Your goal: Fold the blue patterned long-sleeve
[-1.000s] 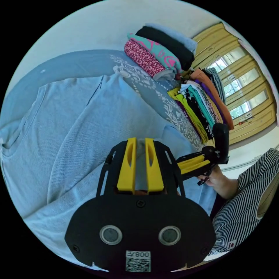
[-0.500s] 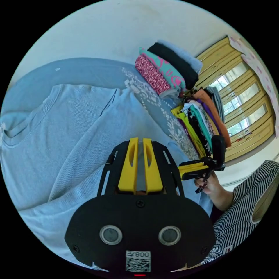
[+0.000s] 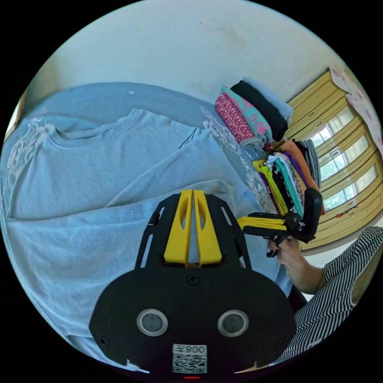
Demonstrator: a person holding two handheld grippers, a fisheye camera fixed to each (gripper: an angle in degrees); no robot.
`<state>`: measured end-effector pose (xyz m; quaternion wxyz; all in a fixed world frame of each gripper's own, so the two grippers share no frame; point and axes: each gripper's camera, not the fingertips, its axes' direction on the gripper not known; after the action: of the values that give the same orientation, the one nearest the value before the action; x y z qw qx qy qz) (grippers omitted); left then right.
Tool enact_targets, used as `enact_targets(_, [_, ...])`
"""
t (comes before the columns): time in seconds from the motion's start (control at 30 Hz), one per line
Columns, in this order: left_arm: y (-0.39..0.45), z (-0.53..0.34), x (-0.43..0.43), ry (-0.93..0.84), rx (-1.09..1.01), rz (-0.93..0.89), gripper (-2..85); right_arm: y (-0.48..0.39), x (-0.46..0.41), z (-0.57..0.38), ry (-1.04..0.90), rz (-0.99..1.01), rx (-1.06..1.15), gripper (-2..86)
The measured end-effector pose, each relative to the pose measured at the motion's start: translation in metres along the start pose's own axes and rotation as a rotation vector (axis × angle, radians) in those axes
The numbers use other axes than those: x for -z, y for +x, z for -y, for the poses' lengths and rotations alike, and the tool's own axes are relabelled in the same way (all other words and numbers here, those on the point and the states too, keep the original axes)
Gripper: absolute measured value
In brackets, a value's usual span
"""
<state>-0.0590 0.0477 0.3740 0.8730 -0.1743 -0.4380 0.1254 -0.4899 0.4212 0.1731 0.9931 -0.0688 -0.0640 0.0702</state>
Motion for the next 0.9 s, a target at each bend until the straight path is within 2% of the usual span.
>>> enact_targets(0.03, [-0.005, -0.011, -0.015, -0.077, 0.004, 0.022, 0.2, -0.001, -0.001, -0.005, 0.005, -0.003, 0.000, 0.2])
enact_targets(0.07, [-0.010, -0.025, -0.017, -0.033, 0.009, -0.004, 0.2, -0.002, -0.002, -0.008, 0.005, -0.006, 0.001, 0.2])
enact_targets(0.13, [-0.019, -0.040, -0.017, -0.062, 0.053, -0.049, 0.2, -0.007, -0.004, -0.016, -0.002, -0.026, 0.020, 0.2])
enact_targets(0.3, [-0.021, -0.109, 0.010, 0.049, 0.090, -0.061, 0.6, -0.004, -0.002, -0.029, -0.068, 0.007, 0.002, 0.2])
enact_targets(0.47, [-0.039, -0.231, 0.043, 0.082, 0.245, -0.128, 1.9, 0.006, 0.037, -0.069, -0.053, 0.013, -0.051, 0.1])
enact_targets(0.7, [-0.048, -0.391, 0.064, 0.047, 0.432, -0.104, 3.2, 0.033, 0.101, -0.190, -0.035, 0.006, -0.237, 0.3])
enact_targets(0.9, [-0.061, -0.523, 0.059, 0.062, 0.548, -0.120, 4.4, 0.044, 0.111, -0.300, -0.046, 0.022, -0.395, 1.7])
